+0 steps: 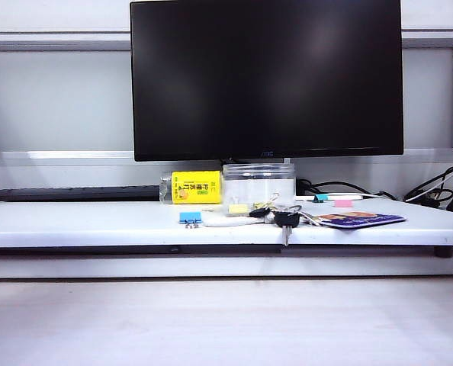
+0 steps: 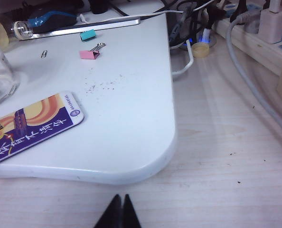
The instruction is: Pick up the clips with the largest number of clips of the same color on the table and place them in a round transparent plastic box.
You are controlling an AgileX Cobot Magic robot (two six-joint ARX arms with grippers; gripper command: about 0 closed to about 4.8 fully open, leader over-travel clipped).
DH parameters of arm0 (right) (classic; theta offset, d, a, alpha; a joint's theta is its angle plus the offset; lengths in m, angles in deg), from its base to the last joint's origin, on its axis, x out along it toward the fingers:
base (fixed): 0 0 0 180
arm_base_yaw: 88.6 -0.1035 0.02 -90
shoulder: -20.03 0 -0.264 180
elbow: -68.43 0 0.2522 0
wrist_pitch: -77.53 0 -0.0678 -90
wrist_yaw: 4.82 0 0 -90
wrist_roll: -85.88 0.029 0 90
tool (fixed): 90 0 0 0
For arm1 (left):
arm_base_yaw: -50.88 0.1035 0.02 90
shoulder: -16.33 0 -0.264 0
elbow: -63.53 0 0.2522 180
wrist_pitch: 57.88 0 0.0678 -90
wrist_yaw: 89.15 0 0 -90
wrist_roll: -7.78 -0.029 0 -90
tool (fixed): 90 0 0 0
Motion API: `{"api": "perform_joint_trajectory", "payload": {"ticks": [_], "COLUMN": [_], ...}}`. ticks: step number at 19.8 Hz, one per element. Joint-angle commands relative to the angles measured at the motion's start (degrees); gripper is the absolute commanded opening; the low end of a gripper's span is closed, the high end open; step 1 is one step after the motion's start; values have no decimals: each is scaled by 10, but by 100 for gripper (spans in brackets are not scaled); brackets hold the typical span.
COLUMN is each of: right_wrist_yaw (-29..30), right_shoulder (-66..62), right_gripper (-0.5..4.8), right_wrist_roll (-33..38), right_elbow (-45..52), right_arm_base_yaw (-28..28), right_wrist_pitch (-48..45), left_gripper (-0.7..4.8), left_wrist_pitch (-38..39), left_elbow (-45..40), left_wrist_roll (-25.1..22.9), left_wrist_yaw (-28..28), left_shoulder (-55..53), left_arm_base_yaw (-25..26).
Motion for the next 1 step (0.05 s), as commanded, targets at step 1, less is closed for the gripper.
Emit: {"api": "perform_joint_trajectory", "payload": {"ticks": [1], "right_wrist_yaw": [-2], "right_shoulder": [0], "right_gripper": [-1], "right_wrist_roll": [-2], "right_elbow": [0], "right_arm_base_yaw": [0], "right_wrist_pitch": [-8], "left_gripper": [-5], "left_wrist_pitch": [3], "left_elbow": [-2], "left_wrist_roll": [-1], "left_wrist_yaw": [3], "left_shoulder": [2], "left_arm_base_yaw": [1]}}
